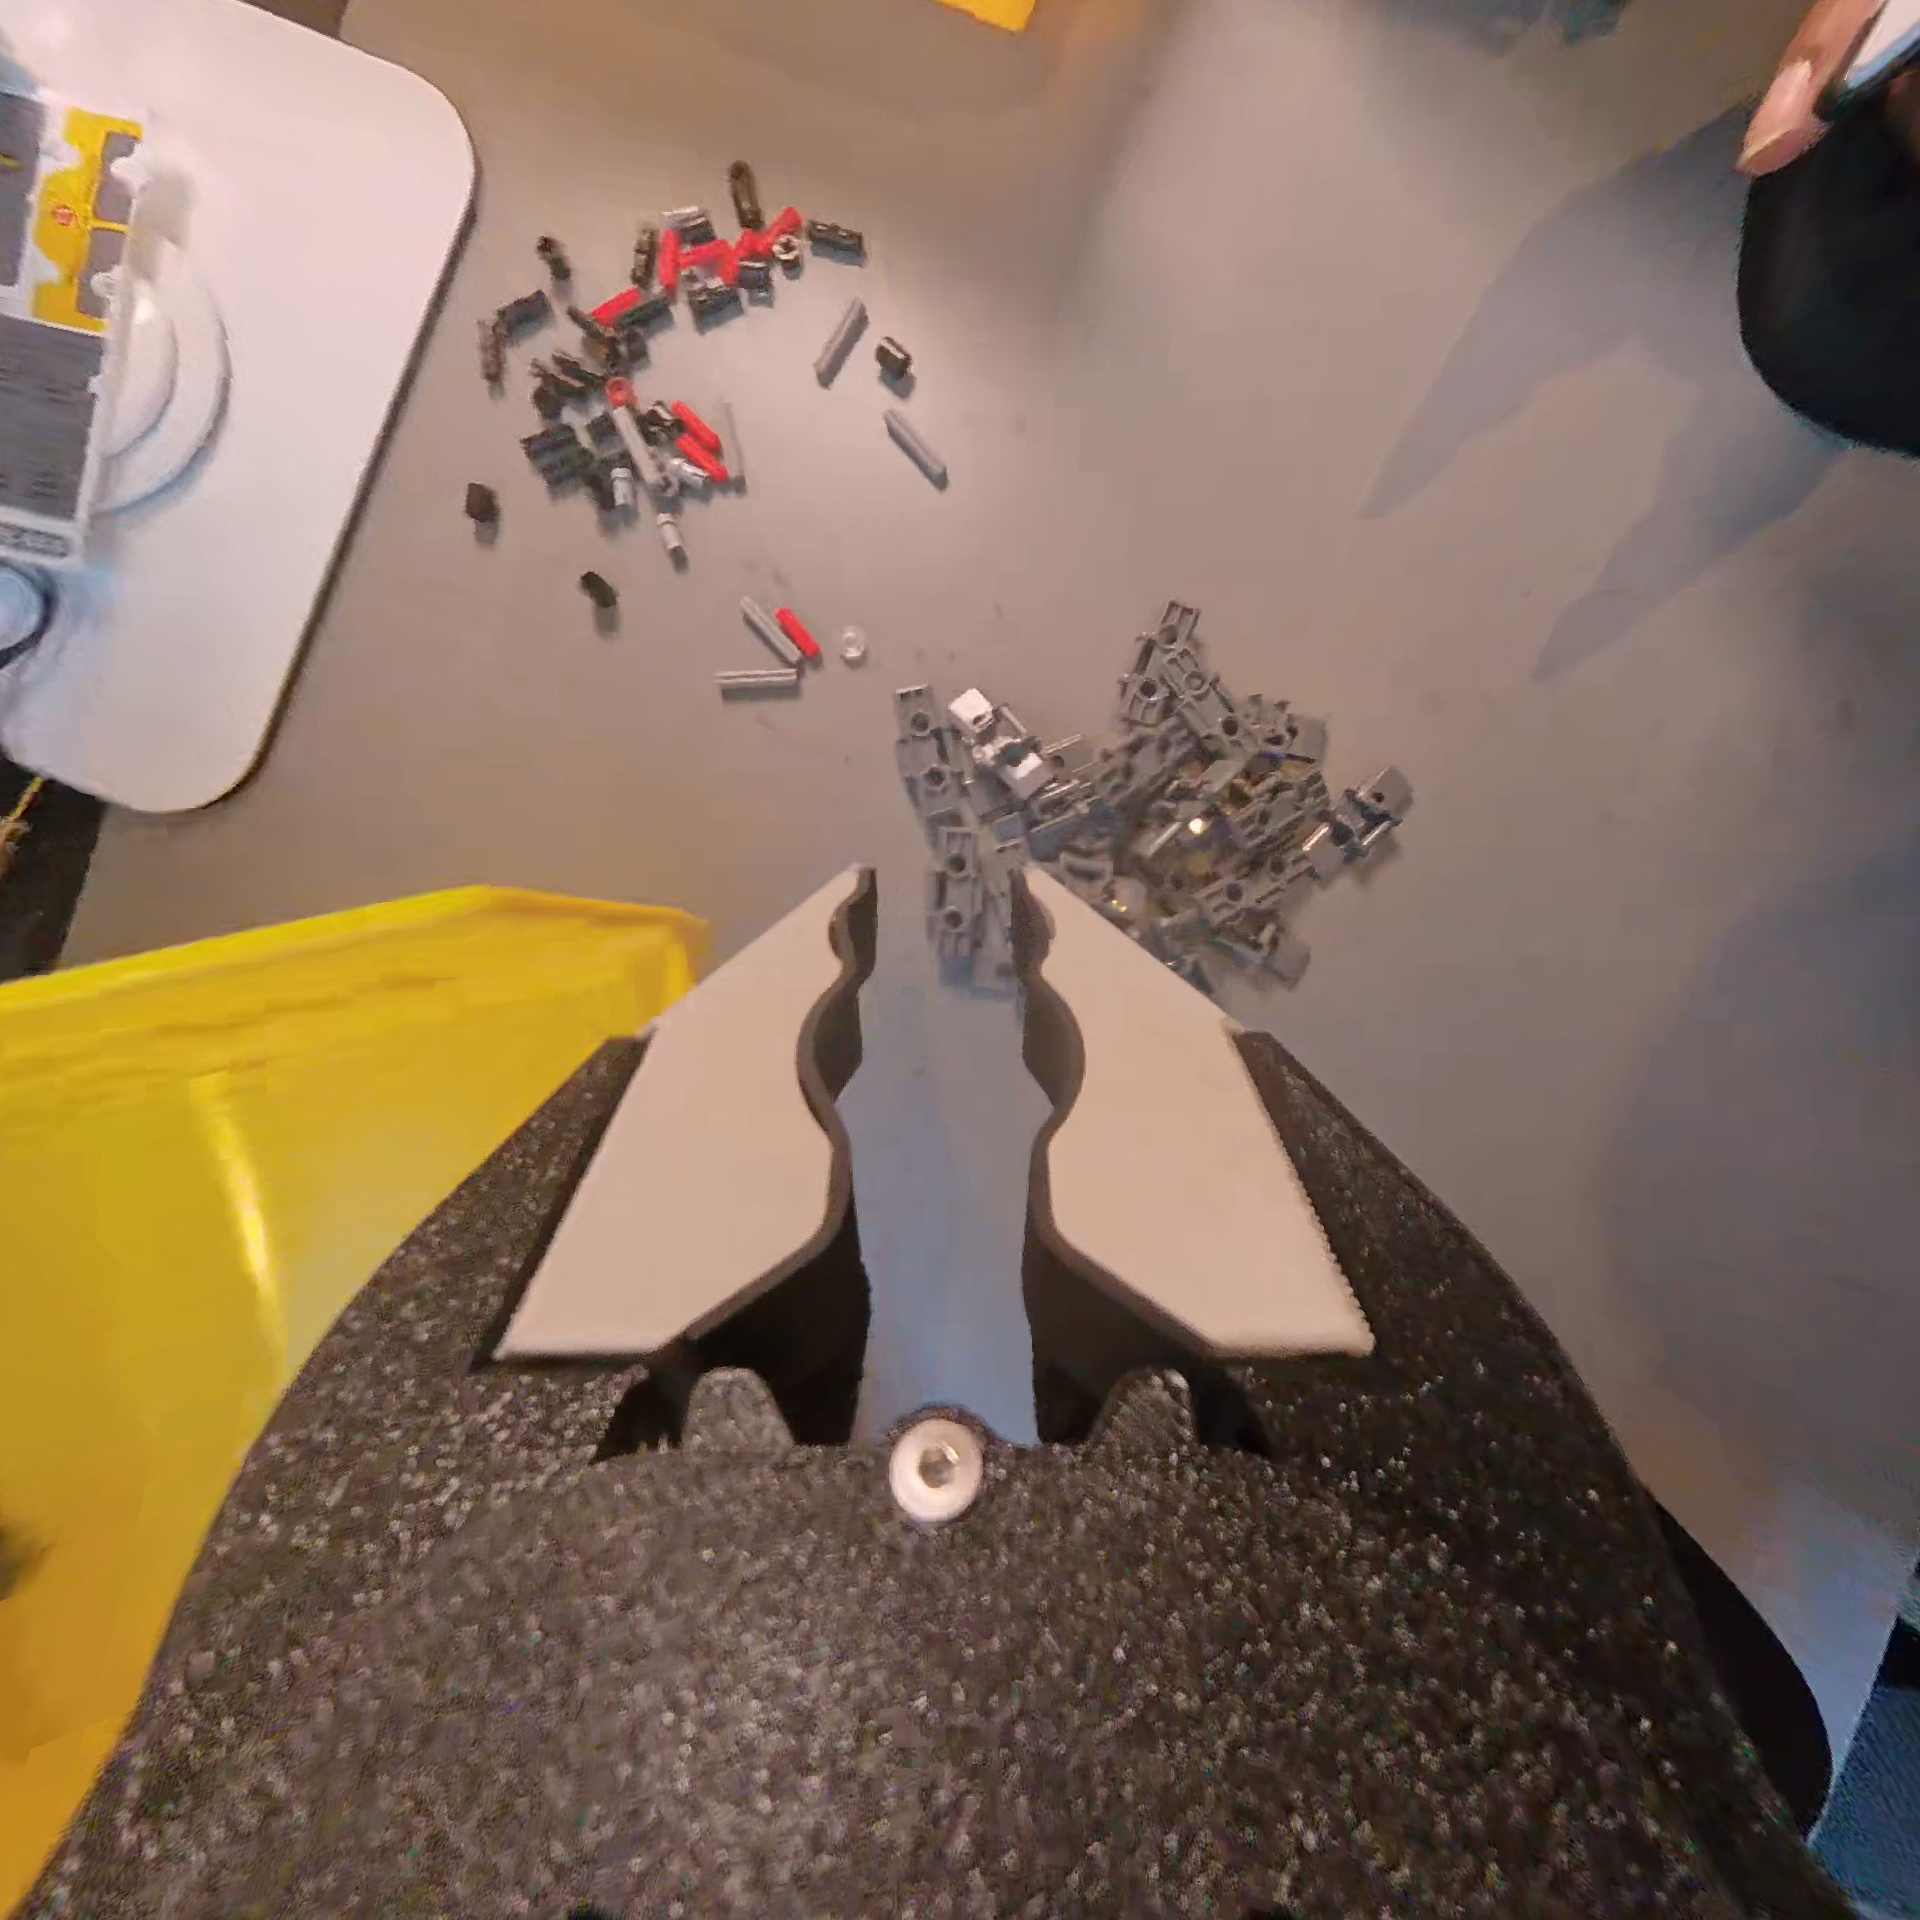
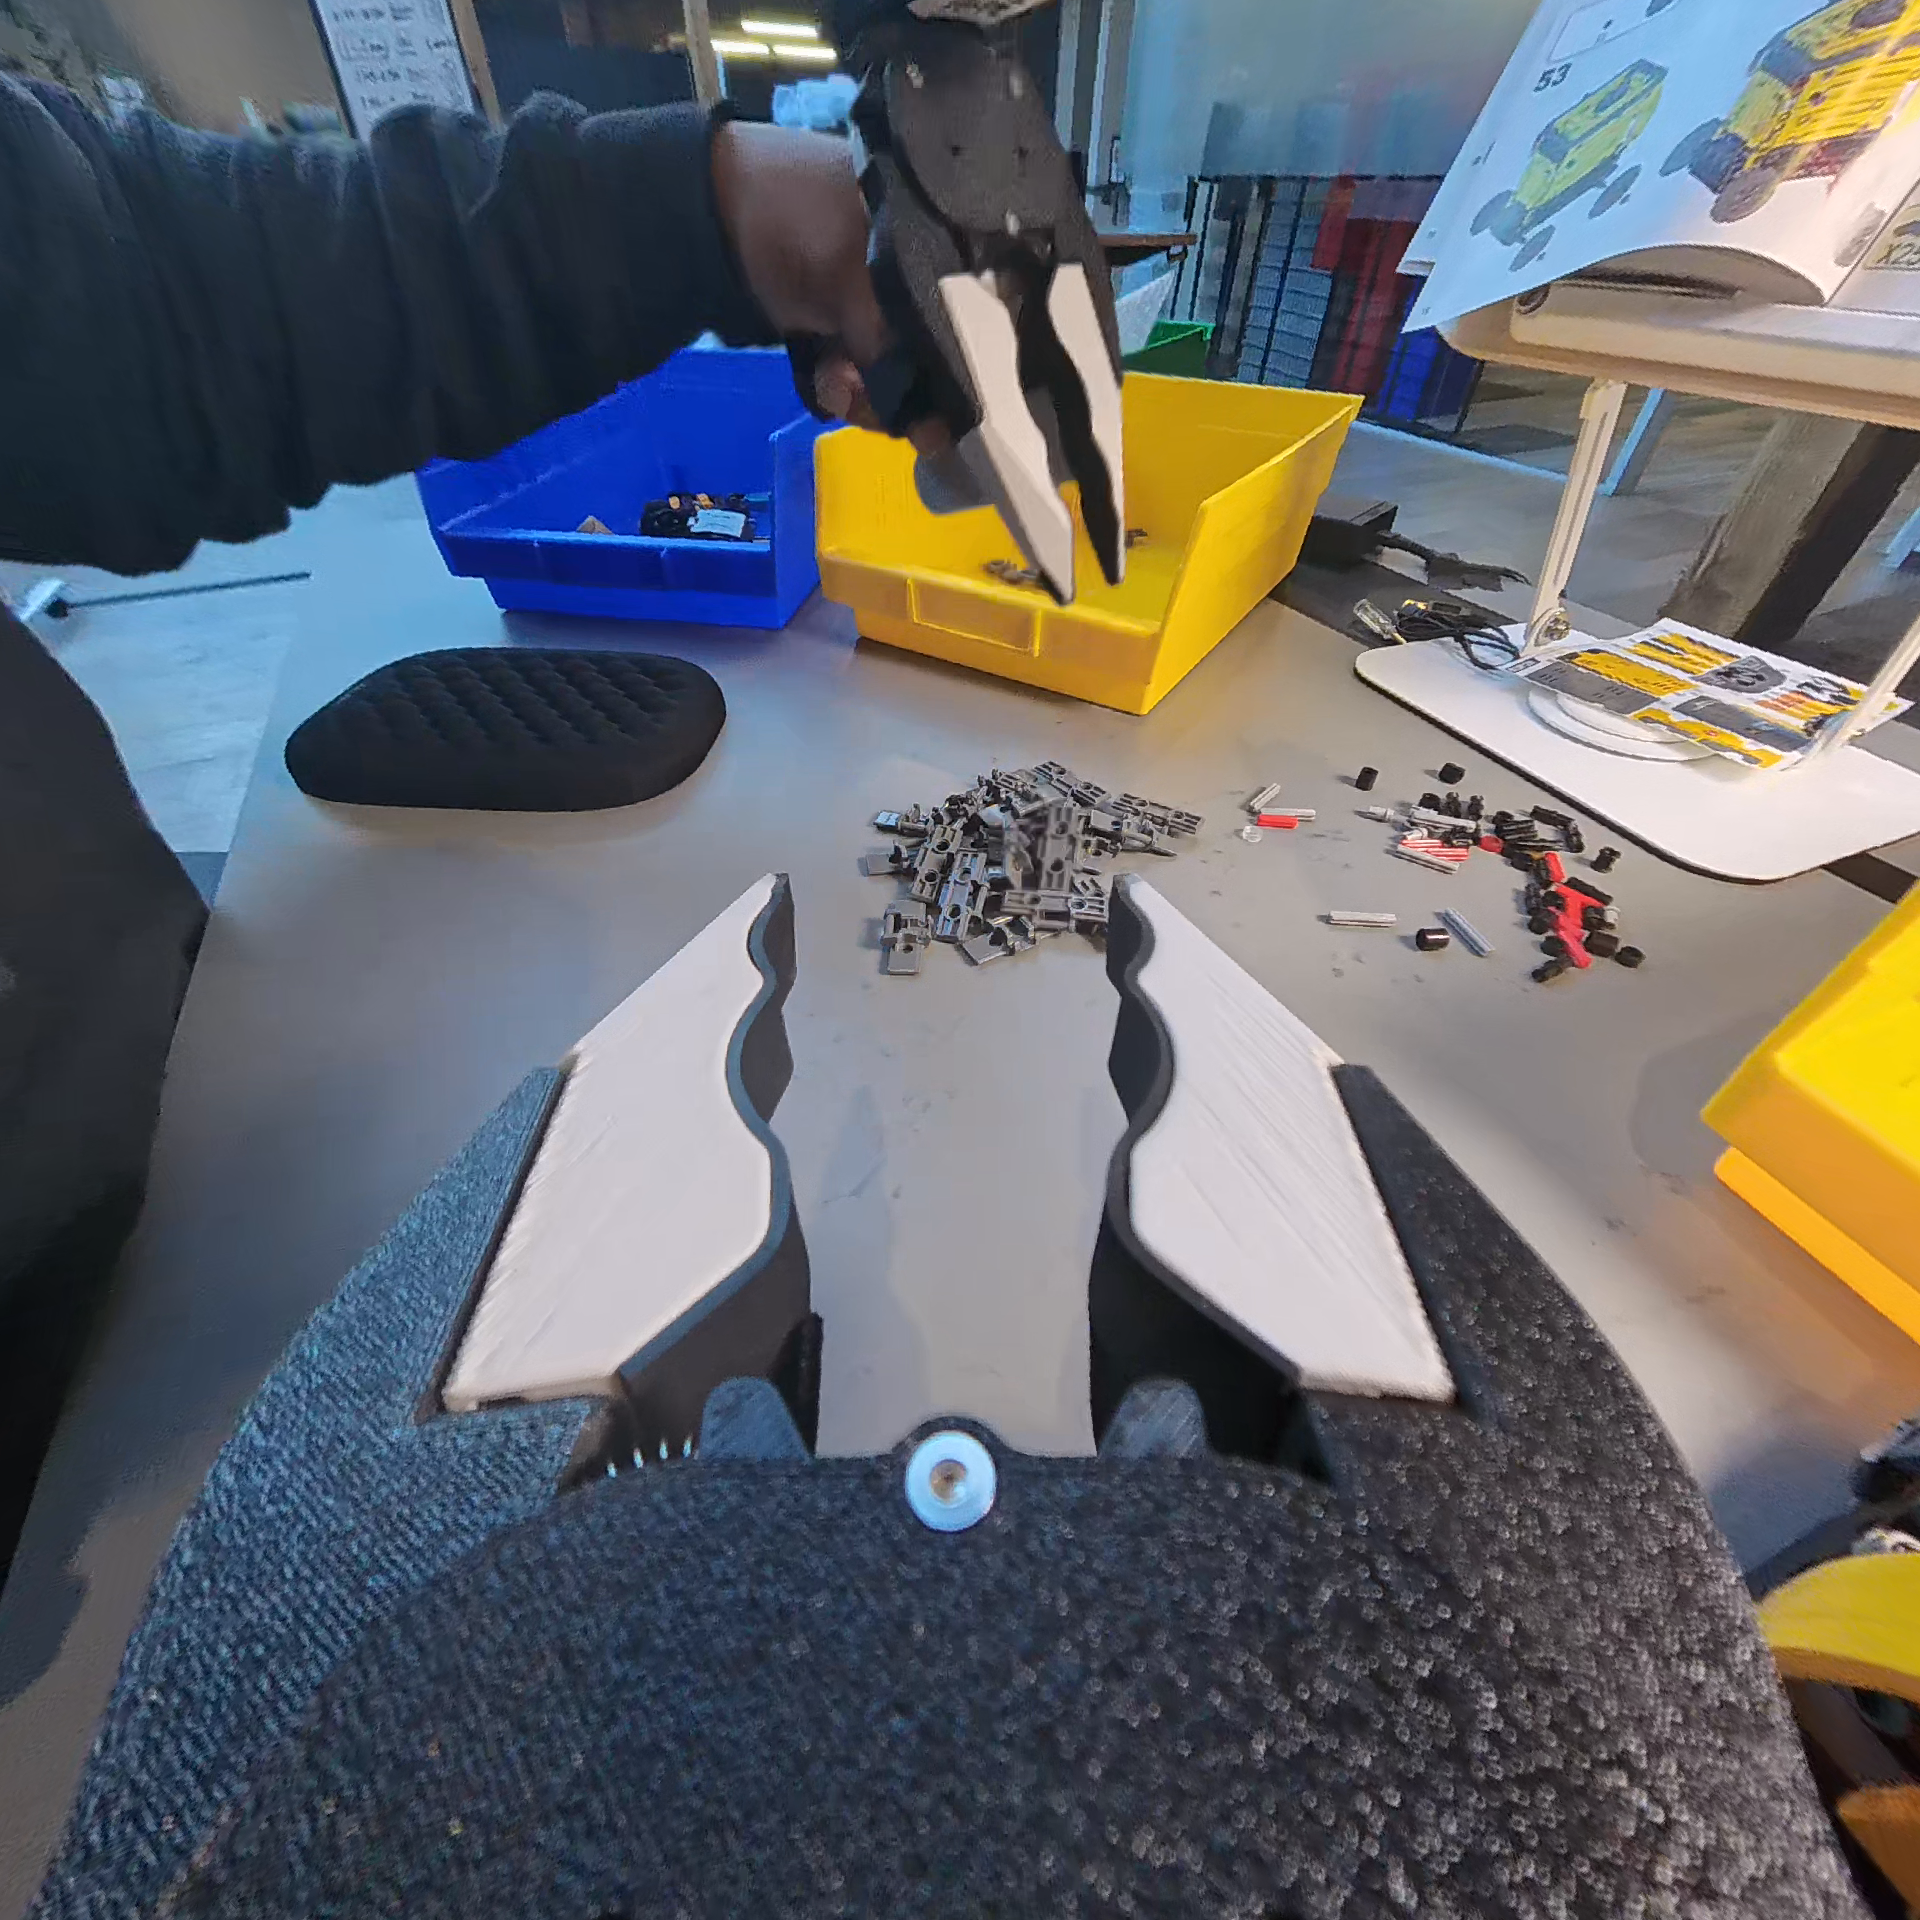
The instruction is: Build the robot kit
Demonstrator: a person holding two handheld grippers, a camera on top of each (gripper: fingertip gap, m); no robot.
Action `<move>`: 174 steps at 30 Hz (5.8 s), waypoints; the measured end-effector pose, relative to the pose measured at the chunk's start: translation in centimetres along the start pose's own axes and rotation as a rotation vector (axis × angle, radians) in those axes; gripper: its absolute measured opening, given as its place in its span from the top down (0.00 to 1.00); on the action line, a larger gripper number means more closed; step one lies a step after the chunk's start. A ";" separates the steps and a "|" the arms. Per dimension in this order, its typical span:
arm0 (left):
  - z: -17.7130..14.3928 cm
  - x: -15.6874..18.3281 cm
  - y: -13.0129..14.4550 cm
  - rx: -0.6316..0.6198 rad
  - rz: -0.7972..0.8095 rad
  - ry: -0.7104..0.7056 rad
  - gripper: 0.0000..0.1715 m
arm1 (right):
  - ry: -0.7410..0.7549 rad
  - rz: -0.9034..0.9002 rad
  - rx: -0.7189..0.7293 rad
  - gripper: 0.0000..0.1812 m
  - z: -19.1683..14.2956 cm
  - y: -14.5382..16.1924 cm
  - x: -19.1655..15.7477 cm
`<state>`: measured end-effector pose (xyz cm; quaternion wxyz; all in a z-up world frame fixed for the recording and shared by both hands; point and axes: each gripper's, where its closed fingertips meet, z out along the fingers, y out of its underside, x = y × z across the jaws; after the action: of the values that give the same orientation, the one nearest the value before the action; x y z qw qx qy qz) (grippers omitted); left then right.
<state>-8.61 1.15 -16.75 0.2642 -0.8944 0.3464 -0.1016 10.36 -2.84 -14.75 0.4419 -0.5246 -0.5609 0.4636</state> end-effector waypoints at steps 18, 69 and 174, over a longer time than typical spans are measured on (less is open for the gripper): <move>-3.3 -17.1 19.5 -0.631 -0.388 -0.175 0.83 | -0.013 0.005 -0.015 0.66 0.2 0.3 -0.1; 0.3 -7.0 10.1 -0.025 -0.114 -0.649 0.81 | 0.048 -0.001 -0.126 0.67 1.4 2.0 0.6; 3.9 15.2 2.8 0.385 0.287 0.329 0.93 | -0.442 -0.421 -0.454 0.91 8.6 7.0 -5.9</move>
<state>2.47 -9.28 -21.63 0.3809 -0.7411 0.4820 -0.2709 3.47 -9.03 -23.22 0.2684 -0.3699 -0.8266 0.3285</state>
